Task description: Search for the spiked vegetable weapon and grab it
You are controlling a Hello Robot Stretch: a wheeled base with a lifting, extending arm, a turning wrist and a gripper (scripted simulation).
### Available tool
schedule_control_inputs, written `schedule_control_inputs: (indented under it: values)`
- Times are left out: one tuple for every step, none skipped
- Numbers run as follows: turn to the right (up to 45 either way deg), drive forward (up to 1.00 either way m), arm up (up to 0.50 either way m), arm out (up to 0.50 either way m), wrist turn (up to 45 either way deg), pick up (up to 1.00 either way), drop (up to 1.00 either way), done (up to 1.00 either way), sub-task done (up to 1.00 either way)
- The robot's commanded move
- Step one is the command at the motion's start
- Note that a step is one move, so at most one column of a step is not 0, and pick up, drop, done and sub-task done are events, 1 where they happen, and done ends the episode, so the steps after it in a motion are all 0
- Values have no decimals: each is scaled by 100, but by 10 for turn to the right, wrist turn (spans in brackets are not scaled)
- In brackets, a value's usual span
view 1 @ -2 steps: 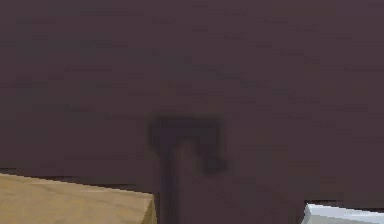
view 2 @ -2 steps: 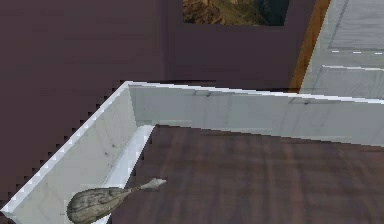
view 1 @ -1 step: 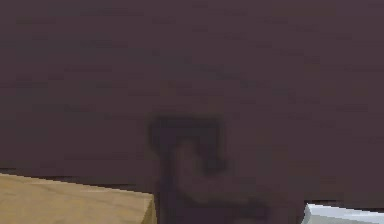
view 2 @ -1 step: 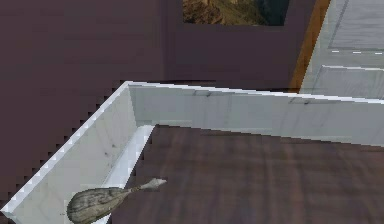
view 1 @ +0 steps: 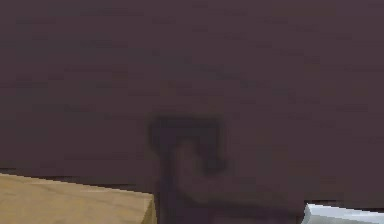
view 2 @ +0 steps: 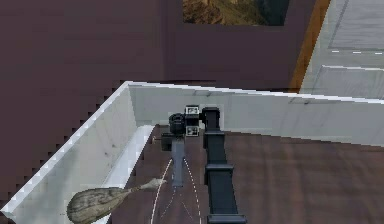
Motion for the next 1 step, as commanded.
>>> schedule_control_inputs:
  values:
    - [0,0,0,0,450,0,0,0,0]
